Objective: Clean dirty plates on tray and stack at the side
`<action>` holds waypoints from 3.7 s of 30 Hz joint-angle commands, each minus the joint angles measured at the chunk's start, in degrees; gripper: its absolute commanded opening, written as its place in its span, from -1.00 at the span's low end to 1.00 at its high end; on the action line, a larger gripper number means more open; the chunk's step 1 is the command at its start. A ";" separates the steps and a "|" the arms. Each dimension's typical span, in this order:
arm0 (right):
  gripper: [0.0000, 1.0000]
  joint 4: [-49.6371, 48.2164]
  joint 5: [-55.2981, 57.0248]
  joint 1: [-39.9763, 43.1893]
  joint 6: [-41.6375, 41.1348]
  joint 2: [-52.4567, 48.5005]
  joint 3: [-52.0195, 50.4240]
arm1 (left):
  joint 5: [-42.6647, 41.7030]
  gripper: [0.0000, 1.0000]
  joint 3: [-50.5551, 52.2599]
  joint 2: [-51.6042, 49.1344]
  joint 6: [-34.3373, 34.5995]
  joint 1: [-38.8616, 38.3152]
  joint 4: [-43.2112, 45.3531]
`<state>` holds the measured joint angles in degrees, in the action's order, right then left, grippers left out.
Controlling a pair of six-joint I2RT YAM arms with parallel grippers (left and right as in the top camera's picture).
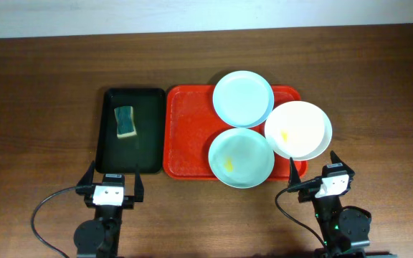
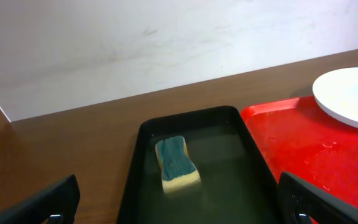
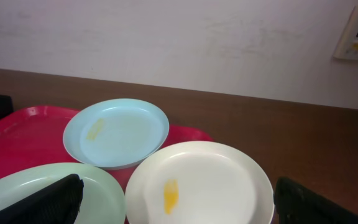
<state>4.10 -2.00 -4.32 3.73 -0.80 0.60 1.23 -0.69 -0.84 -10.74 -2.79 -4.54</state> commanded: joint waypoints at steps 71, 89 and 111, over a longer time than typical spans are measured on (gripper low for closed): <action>0.96 0.22 -0.74 -0.11 0.35 0.28 -0.28 | -22.05 0.99 -69.66 -42.58 2.49 -0.17 -40.48; 0.97 0.22 -0.74 -0.11 0.35 0.28 -0.28 | -22.05 0.99 -87.58 -78.73 2.51 -0.17 -72.94; 0.97 0.22 -0.74 -0.11 0.35 0.28 -0.28 | -22.97 0.99 -87.58 -82.73 2.58 -0.17 -70.99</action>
<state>4.10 -2.02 -4.32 3.70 -0.80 0.60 -20.43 -87.26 -83.20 -8.73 -2.79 -75.66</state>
